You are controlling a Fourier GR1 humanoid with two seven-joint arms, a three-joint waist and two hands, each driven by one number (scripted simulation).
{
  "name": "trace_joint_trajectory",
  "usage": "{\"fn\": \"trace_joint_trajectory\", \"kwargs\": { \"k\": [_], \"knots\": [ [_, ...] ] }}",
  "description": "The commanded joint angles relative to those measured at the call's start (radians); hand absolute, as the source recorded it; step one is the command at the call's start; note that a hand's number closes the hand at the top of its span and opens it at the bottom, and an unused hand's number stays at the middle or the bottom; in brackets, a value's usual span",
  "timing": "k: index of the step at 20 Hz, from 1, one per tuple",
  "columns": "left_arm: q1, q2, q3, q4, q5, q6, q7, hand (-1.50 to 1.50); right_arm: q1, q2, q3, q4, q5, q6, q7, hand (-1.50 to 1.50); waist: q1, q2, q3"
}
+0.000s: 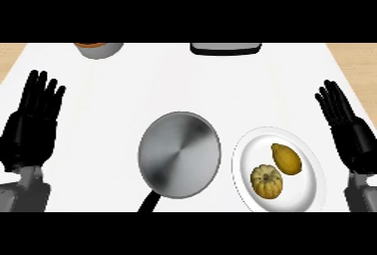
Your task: Pick the lemon from the plate and place it in the pan
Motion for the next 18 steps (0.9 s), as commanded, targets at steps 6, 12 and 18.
{"fn": "trace_joint_trajectory", "kwargs": {
  "k": [6,12,18],
  "knots": [
    [0.131,0.169,-0.219,0.108,-0.334,-0.05,0.024,0.0,-0.139,0.021,-0.079,0.082,-0.177,0.053,0.143,-1.5,0.042,0.018,0.018],
    [0.198,0.168,-0.243,0.061,-0.339,-0.047,0.081,0.0,0.098,-0.14,-0.192,0.081,-0.022,-0.136,0.36,-1.5,0.015,0.005,0.015],
    [0.214,0.118,-0.261,0.086,-0.373,-0.022,0.042,0.0,0.207,-0.359,-0.101,0.003,0.151,0.041,0.325,-1.5,0.021,0.007,0.014]
  ]
}}
